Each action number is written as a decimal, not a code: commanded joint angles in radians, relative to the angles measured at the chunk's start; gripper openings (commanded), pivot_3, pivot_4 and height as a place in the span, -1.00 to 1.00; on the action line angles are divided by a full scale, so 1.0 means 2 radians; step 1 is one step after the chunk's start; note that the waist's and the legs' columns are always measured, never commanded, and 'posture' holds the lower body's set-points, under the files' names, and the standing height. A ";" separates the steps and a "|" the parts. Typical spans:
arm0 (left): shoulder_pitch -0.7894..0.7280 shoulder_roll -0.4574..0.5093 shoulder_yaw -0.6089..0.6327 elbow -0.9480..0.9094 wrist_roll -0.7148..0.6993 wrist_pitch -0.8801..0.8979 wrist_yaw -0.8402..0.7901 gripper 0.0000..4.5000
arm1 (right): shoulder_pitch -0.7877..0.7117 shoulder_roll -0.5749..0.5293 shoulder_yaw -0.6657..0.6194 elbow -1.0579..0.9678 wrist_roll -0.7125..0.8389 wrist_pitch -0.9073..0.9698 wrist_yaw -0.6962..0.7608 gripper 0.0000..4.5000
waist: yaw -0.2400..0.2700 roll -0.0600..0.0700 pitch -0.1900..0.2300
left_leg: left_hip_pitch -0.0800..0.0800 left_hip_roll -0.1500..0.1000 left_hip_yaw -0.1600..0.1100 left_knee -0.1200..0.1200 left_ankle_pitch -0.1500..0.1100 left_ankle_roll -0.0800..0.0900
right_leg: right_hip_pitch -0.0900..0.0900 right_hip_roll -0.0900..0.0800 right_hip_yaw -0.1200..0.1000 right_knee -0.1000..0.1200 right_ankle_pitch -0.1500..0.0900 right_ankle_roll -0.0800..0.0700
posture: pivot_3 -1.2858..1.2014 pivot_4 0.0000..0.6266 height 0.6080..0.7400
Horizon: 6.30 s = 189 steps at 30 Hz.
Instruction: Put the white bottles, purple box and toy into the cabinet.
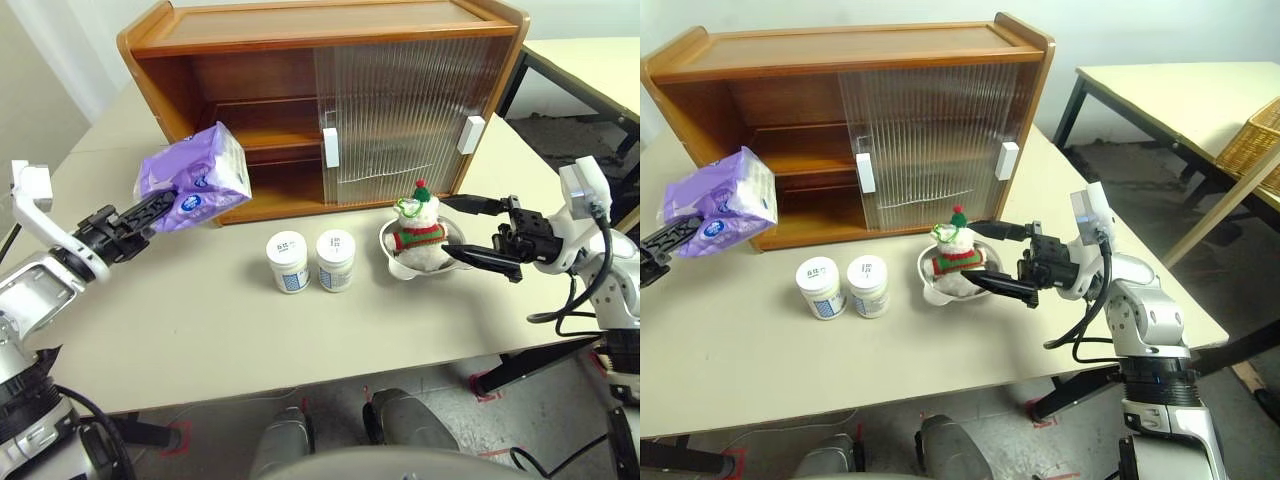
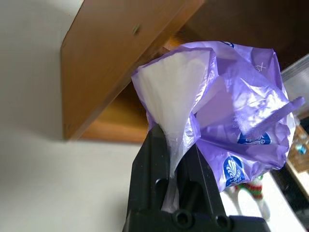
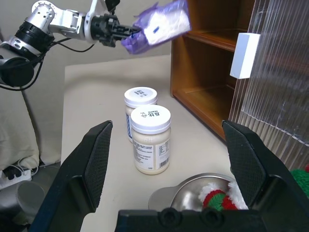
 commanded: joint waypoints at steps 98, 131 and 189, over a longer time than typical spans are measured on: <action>-0.072 -0.050 -0.304 0.060 0.288 -0.444 -0.096 -0.99 | 0.018 0.030 0.021 -0.051 0.003 -0.002 -0.044 1.00 | -0.004 -0.012 0.008 | 0.004 -0.006 0.000 0.009 -0.010 0.009 | 0.008 -0.003 0.008 -0.001 -0.003 0.004 | -0.19 -0.89 1.00; -0.229 -0.083 -0.342 0.280 0.464 -0.512 -0.030 -0.99 | 0.054 0.011 0.006 -0.092 0.019 0.016 -0.069 1.00 | -0.030 -0.012 0.008 | 0.003 -0.009 0.000 0.010 -0.011 0.010 | 0.009 -0.002 0.009 -0.002 -0.006 0.013 | -0.22 -0.83 1.00; 0.171 0.059 -0.352 0.082 0.360 -0.553 -0.410 0.99 | -0.006 0.023 0.030 -0.022 0.001 -0.001 -0.022 1.00 | -0.030 -0.004 0.003 | -0.010 -0.001 -0.003 0.008 -0.010 0.010 | -0.005 -0.001 0.008 -0.005 0.002 -0.002 | -0.18 -0.85 1.00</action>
